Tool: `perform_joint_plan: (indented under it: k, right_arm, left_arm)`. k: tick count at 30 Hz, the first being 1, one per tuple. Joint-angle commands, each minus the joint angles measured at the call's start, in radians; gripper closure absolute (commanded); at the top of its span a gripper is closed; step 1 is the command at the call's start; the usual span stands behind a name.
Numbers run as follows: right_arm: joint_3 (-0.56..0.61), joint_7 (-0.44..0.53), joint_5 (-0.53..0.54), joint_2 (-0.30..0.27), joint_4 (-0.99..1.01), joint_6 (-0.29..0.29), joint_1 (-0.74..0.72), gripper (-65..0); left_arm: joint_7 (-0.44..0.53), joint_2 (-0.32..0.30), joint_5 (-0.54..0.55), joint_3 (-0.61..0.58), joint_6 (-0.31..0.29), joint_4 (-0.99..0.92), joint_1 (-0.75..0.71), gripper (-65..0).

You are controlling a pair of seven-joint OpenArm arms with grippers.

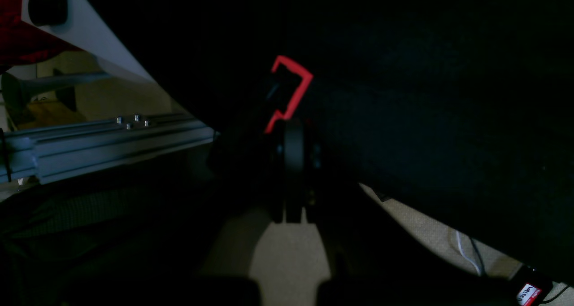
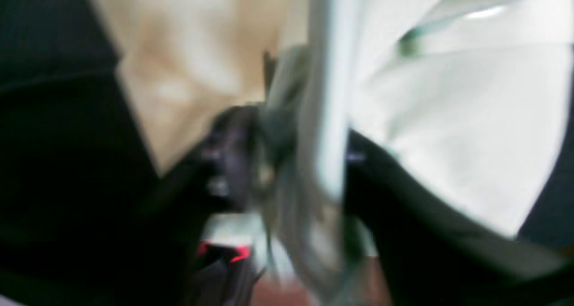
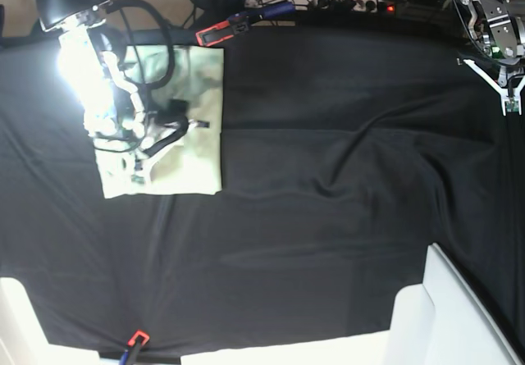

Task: Fold the T-shirt properly
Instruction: 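Flip the folded shirt over with the right gripper, collar side up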

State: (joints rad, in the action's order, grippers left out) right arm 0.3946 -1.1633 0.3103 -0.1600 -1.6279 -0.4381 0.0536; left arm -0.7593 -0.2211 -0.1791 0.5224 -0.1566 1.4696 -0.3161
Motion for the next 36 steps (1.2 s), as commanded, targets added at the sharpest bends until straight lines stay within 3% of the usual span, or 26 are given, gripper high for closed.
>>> perform_joint_plan:
  k: [1, 4, 10, 16, 19, 21, 23, 25, 28, 30, 36]
  right_arm:
    - [0.010, 0.006, 0.005, 0.012, -0.047, 0.003, -0.014, -37.0]
    - [0.057, -0.002, 0.005, 0.030, -0.101, 0.003, -0.011, -43.8]
    - [0.066, 0.006, 0.003, 0.032, -0.216, 0.003, -0.010, -44.1]
    - [-0.124, 0.032, 0.002, 0.013, -0.291, 0.005, 0.036, -44.1]
    - [-0.159, 0.079, 0.002, 0.012, -0.263, 0.011, 0.053, -44.0]
    - [-0.156, 0.145, 0.002, 0.012, -0.248, 0.031, 0.067, -39.9]
    - [-0.161, 0.239, 0.002, 0.012, -0.226, 0.098, 0.078, -23.2]
    - [-0.162, 0.326, 0.003, 0.012, -0.183, 0.166, 0.081, -0.3]
    - [-0.162, 0.423, 0.007, 0.012, -0.085, 0.270, 0.075, -3.3]
    - [-0.164, 0.486, 0.008, 0.013, -0.001, 0.336, 0.055, 0.0]
    - [-0.245, 0.629, 0.010, 0.058, 0.236, 0.548, 0.005, 0.0]
  left_arm:
    - [0.010, -0.018, -0.007, -0.011, 0.012, 0.015, 0.002, 0.0]
    - [0.010, -0.018, -0.015, -0.051, 0.012, 0.015, 0.002, 0.0]
    - [0.010, -0.018, -0.015, -0.078, 0.012, 0.015, 0.002, 0.0]
    - [0.010, -0.021, -0.015, -0.069, 0.012, 0.015, 0.002, 0.0]
    - [0.010, -0.021, -0.015, -0.069, 0.012, 0.015, 0.002, 0.0]
    - [0.010, -0.021, -0.015, -0.075, 0.012, 0.015, 0.002, 0.0]
    - [0.010, -0.019, -0.012, -0.078, 0.012, 0.015, 0.002, 0.0]
    - [0.010, -0.019, -0.009, -0.078, 0.012, 0.015, 0.004, 0.0]
    - [0.010, -0.019, -0.009, -0.071, 0.012, 0.015, 0.002, 0.0]
    - [0.010, -0.019, -0.009, -0.071, 0.012, 0.015, -0.002, 0.0]
    - [0.010, -0.021, -0.007, -0.069, 0.012, 0.015, -0.005, 0.0]
